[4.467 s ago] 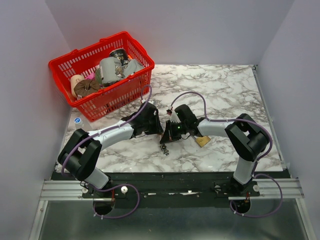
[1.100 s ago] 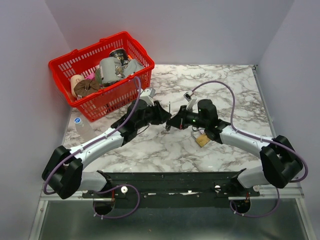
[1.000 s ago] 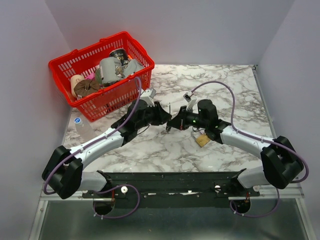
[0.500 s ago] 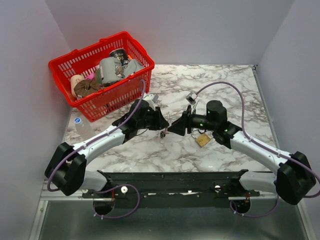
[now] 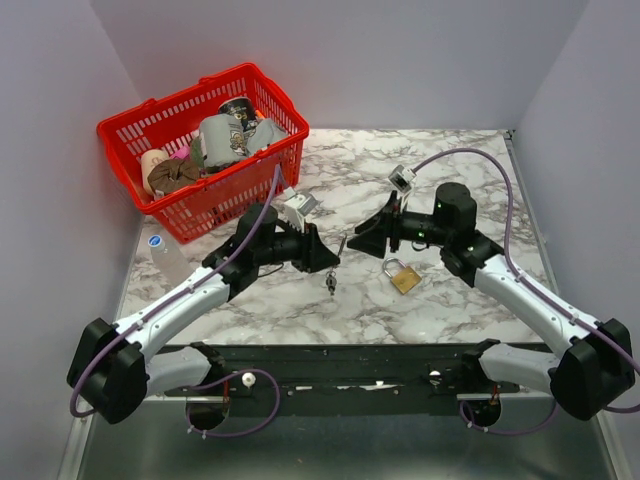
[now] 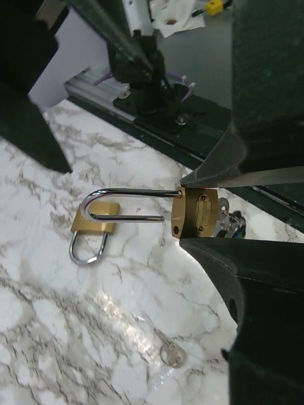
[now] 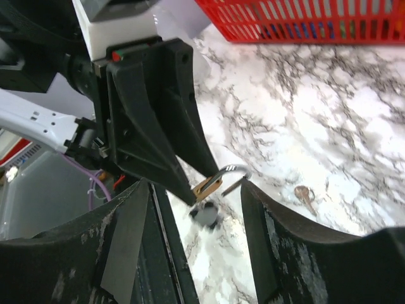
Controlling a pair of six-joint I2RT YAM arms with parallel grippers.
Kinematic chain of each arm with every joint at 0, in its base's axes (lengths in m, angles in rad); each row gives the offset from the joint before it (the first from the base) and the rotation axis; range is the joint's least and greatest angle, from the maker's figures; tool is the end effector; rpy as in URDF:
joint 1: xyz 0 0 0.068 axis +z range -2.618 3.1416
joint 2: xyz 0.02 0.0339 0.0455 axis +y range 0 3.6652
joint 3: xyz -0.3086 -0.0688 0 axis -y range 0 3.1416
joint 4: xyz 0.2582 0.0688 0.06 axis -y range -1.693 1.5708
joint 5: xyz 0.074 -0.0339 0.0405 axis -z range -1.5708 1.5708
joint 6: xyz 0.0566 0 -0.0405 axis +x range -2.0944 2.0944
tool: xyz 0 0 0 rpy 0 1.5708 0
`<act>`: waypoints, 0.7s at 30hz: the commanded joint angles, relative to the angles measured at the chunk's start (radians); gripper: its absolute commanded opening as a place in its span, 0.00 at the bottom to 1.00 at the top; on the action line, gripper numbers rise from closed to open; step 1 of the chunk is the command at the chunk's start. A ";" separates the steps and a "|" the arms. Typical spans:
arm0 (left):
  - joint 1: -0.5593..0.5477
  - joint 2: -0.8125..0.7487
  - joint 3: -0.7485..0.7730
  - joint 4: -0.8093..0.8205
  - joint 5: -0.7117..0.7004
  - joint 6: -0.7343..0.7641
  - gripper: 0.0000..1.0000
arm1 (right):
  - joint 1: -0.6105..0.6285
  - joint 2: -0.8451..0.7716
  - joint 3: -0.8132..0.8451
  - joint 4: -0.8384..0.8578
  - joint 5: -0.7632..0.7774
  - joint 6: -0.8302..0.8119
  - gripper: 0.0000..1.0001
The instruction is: Unlock with the key
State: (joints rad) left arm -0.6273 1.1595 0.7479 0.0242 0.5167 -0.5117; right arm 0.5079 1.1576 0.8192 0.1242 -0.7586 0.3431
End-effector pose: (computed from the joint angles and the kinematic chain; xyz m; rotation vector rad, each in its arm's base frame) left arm 0.2033 -0.1819 0.3015 0.4910 2.0639 -1.2218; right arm 0.2187 0.1663 0.3425 -0.7323 1.7654 1.2660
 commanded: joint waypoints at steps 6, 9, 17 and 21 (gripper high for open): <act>0.003 -0.046 -0.051 0.204 0.339 -0.010 0.00 | -0.005 -0.004 0.087 -0.035 -0.174 -0.111 0.71; 0.003 -0.050 -0.058 0.223 0.345 -0.017 0.00 | -0.003 0.016 0.094 -0.066 -0.232 -0.127 0.72; 0.005 -0.072 -0.064 0.217 0.310 -0.007 0.00 | -0.003 0.017 0.041 -0.038 -0.289 -0.084 0.71; 0.003 -0.073 -0.061 0.214 0.304 -0.004 0.00 | -0.002 0.020 0.020 -0.011 -0.314 -0.059 0.65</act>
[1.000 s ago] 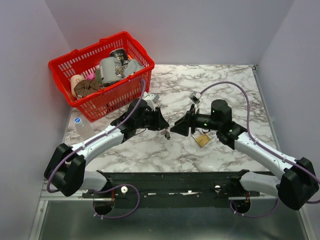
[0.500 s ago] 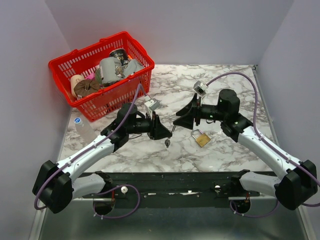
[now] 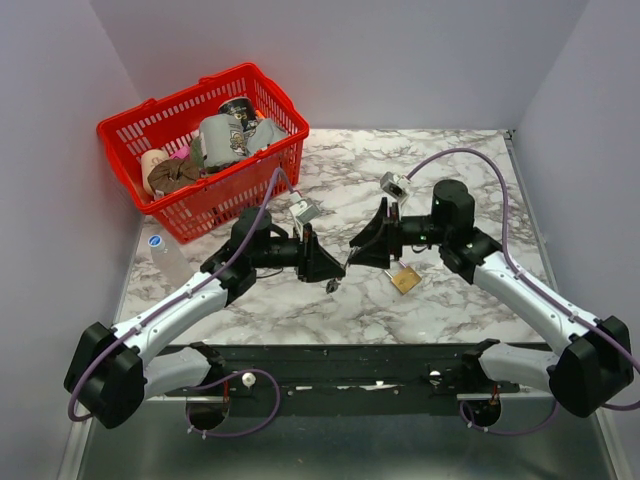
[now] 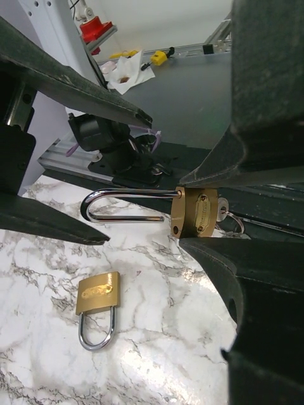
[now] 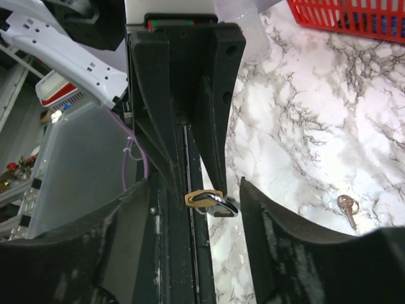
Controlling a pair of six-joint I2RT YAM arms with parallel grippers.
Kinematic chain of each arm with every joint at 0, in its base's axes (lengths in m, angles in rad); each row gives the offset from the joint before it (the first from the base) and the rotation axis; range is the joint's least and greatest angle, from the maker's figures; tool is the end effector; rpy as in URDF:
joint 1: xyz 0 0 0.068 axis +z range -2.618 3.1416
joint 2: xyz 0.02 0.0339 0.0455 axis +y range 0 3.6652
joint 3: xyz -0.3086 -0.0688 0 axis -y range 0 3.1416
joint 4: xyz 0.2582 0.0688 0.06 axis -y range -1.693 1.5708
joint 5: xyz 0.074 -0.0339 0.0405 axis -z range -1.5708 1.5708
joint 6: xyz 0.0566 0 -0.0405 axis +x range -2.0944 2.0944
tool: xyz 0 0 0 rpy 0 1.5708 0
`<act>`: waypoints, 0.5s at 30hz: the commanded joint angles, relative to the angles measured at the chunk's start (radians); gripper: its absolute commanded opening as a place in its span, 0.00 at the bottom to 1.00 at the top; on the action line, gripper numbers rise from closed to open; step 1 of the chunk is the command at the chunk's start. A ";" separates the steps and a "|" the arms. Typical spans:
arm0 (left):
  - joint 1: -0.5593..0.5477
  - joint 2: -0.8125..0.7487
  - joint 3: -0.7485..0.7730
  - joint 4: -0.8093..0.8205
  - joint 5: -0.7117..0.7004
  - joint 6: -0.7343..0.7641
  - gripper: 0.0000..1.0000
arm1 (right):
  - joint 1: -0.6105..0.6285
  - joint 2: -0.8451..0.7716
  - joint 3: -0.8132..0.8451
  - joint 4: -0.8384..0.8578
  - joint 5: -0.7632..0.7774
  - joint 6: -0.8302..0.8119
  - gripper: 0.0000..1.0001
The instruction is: Unlock with the key
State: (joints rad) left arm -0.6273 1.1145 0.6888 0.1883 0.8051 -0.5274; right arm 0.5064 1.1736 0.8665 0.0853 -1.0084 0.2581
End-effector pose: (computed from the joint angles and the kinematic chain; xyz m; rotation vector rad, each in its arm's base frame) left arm 0.1817 -0.1821 0.3119 0.7349 1.8767 -1.5026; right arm 0.2098 0.1711 0.3543 -0.9870 1.6478 1.4238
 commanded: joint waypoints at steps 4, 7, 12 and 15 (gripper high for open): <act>0.003 -0.025 -0.002 0.048 0.013 0.012 0.00 | 0.009 0.031 -0.035 0.053 -0.078 0.043 0.54; 0.003 -0.027 -0.002 0.040 -0.003 0.015 0.00 | 0.018 0.035 -0.049 0.099 -0.070 0.067 0.40; 0.003 -0.033 0.029 -0.094 -0.130 0.081 0.00 | 0.034 0.053 -0.054 0.120 0.009 0.102 0.01; 0.001 -0.065 0.034 -0.209 -0.298 0.099 0.00 | 0.073 0.093 -0.015 0.033 0.158 0.049 0.01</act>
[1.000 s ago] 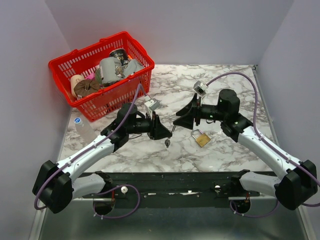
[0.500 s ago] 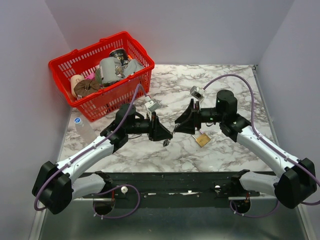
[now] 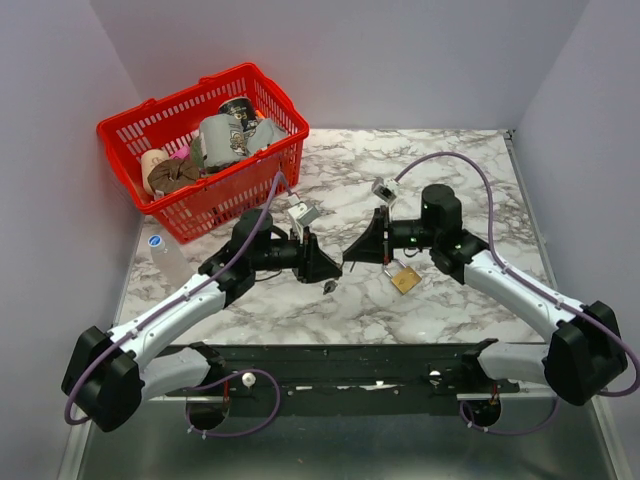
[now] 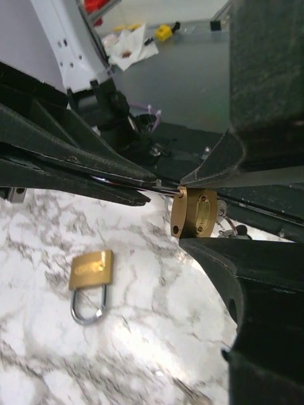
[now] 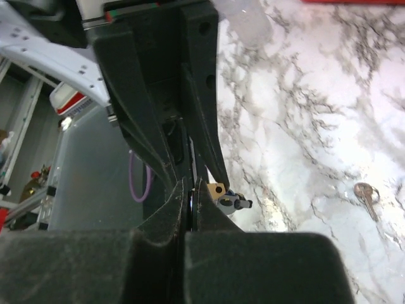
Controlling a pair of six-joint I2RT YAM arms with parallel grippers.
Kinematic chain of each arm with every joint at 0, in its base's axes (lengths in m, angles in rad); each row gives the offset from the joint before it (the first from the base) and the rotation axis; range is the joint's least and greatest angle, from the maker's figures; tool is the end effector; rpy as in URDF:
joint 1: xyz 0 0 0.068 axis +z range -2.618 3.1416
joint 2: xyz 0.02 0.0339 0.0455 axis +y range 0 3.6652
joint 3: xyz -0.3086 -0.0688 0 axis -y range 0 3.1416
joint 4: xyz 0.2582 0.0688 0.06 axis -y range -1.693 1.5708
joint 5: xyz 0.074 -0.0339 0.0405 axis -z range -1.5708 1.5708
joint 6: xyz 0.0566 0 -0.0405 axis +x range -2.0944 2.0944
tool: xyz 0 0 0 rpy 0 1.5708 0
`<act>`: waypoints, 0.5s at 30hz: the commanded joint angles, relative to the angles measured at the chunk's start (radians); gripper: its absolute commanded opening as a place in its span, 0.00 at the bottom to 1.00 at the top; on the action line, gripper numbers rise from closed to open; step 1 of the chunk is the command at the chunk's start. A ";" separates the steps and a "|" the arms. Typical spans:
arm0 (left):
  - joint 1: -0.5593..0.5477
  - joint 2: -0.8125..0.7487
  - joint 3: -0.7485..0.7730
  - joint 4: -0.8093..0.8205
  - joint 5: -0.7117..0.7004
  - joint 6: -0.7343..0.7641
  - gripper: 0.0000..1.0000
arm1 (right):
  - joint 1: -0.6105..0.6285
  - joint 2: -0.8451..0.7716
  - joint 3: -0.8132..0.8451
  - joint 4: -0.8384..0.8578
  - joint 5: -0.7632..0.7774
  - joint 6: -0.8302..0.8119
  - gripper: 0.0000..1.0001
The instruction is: Unlock with the key
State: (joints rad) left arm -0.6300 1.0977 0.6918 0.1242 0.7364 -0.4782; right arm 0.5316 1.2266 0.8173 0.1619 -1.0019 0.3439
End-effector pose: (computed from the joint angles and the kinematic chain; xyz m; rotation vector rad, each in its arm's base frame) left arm 0.1810 -0.1790 0.3092 0.7136 1.9065 -1.4147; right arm 0.2154 0.1820 0.3307 -0.9392 1.7318 1.4969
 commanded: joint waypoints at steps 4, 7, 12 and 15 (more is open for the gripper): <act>-0.007 -0.113 0.029 -0.280 -0.417 0.041 0.00 | 0.113 0.119 0.066 -0.082 0.290 -0.065 0.01; -0.011 -0.171 0.025 -0.415 -0.586 0.001 0.00 | 0.136 0.177 0.069 -0.004 0.312 -0.005 0.01; -0.013 -0.271 0.025 -0.675 -0.827 -0.147 0.00 | 0.177 0.319 0.140 0.013 0.335 0.035 0.01; -0.014 -0.285 0.008 -0.732 -0.845 -0.198 0.00 | 0.183 0.397 0.181 0.010 0.358 0.049 0.01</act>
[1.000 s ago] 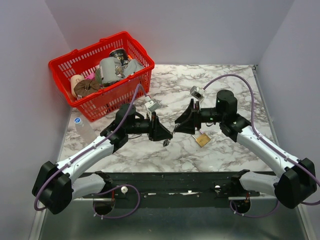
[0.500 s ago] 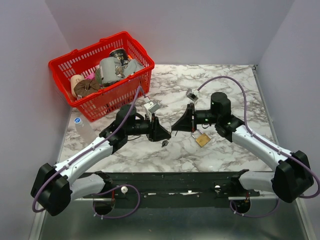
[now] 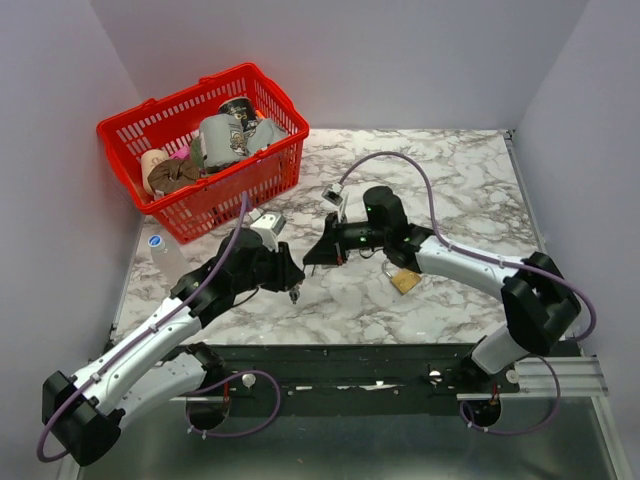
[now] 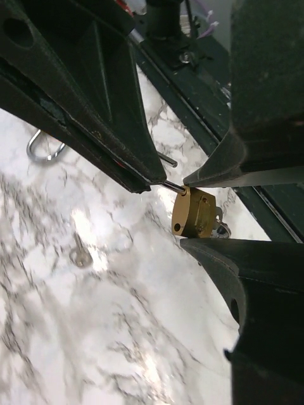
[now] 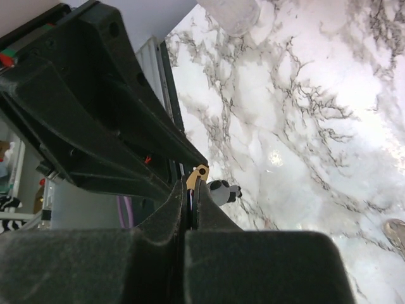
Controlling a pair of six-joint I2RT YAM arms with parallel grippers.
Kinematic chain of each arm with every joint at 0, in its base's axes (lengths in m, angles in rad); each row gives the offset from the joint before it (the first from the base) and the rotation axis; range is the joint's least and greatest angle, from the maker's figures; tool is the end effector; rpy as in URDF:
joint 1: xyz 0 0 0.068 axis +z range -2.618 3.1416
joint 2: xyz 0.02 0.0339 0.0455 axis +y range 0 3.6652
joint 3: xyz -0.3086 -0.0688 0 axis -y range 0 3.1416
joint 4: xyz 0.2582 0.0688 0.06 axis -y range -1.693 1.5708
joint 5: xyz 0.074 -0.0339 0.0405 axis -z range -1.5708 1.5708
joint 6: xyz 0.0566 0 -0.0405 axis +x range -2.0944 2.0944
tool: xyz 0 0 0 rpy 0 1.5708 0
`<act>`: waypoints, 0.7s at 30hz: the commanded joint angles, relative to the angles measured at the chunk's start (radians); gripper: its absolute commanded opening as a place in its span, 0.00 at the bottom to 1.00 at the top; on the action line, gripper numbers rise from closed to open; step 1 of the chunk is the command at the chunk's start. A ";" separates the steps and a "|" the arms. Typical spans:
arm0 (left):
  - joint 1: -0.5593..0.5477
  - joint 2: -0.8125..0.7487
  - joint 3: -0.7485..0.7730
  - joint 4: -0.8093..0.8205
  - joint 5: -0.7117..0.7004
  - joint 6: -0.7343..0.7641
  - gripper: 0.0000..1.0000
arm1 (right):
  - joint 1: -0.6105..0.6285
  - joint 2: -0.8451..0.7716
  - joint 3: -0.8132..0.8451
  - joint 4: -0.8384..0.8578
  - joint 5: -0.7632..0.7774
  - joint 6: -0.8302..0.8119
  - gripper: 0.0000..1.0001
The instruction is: Unlock with the key
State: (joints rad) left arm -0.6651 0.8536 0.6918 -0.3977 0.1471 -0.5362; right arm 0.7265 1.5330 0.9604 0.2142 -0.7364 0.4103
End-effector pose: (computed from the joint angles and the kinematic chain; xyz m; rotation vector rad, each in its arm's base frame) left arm 0.1458 -0.1249 0.2947 0.2362 2.2363 -0.8397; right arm 0.2487 0.2718 0.2917 -0.8629 1.9351 1.4293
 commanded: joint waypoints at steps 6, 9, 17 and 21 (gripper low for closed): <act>0.022 0.080 -0.015 -0.164 -0.323 -0.123 0.00 | -0.012 0.197 0.089 -0.045 0.141 -0.044 0.01; 0.030 0.166 0.005 -0.115 -0.362 -0.107 0.00 | -0.019 0.245 0.116 -0.052 0.161 -0.048 0.01; 0.036 0.375 0.054 0.043 -0.390 -0.097 0.00 | -0.067 0.337 0.194 -0.081 0.166 -0.096 0.01; 0.035 0.401 0.063 0.057 -0.363 -0.082 0.00 | -0.084 0.381 0.245 -0.098 0.155 -0.107 0.01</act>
State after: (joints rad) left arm -0.6338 1.2415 0.7162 -0.4004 -0.2012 -0.6338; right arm 0.6529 1.8797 1.1381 0.1284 -0.5880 0.3458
